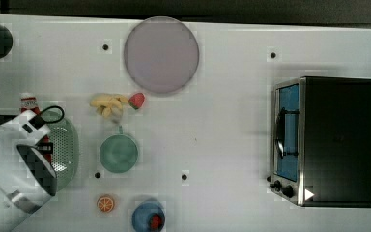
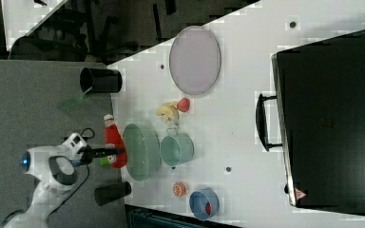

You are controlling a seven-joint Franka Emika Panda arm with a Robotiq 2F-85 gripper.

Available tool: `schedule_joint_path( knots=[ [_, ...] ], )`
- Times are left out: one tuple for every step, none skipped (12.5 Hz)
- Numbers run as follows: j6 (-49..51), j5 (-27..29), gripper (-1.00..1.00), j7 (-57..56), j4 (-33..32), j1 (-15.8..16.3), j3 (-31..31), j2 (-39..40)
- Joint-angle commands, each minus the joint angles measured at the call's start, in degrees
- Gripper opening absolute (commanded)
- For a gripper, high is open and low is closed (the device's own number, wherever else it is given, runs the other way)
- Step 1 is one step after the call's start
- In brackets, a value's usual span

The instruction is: Pick Ketchup from the table and place it in strainer.

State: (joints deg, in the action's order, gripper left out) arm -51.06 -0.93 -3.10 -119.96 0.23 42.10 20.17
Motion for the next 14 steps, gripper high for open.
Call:
schedule_joint_path(
  knots=[
    [-3.9, -2.3, 0.74, 9.6, -2.0, 0.8, -0.1, 2.5],
    [-4.2, -2.9, 0.96, 9.6, -2.1, 0.8, -0.1, 3.2],
    [-4.1, -2.9, 1.0, 9.6, -2.1, 0.8, -0.1, 3.1],
    [-4.1, -2.9, 1.0, 9.6, -1.8, 0.7, 0.0, 2.3],
    [-4.1, -2.6, 1.0, 9.8, -1.7, 0.3, -0.1, 1.1],
    [-4.0, -2.4, 1.0, 10.0, -1.4, -0.6, -0.1, -0.5],
    [-3.9, -2.1, 1.0, 10.1, -1.1, -1.7, -0.1, -2.4],
    [-3.8, -1.6, 1.0, 10.1, -1.1, -3.2, -0.3, -4.5],
    [-3.6, -1.3, 1.0, 10.1, -1.0, -4.9, -0.6, -6.9],
    [-3.0, -1.2, 1.0, 10.1, -0.7, -6.6, -1.2, -9.3],
    [-1.1, -1.2, 1.0, 10.1, -0.3, -8.4, -2.3, -11.8],
    [2.0, -1.2, 1.0, 10.1, 0.4, -10.0, -3.7, -14.3],
    [6.1, -1.2, 1.0, 10.1, 1.5, -11.5, -5.6, -16.5],
    [10.9, -1.2, 1.0, 10.1, 2.8, -12.7, -7.8, -18.4]
  ],
)
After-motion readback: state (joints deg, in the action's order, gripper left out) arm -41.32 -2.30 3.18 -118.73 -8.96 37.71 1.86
